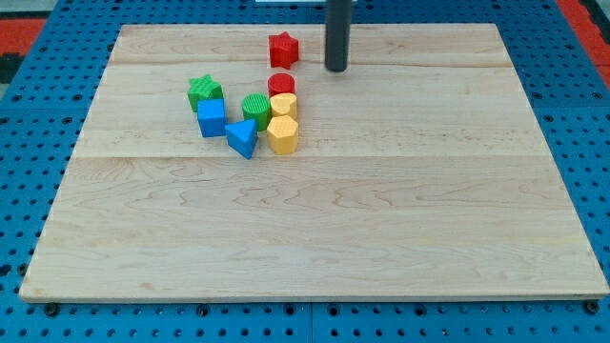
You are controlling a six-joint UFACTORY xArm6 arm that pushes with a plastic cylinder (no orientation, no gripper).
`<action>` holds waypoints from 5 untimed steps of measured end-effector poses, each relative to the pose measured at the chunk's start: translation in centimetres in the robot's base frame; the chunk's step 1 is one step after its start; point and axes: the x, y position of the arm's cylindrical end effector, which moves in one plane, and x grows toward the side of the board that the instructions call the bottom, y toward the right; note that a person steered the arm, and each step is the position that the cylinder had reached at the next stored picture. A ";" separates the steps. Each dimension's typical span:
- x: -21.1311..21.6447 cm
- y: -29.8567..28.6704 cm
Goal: Move the red blocks into the group of blocks
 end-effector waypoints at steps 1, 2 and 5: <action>-3.0 -4.5; -3.1 -8.2; 2.3 -12.1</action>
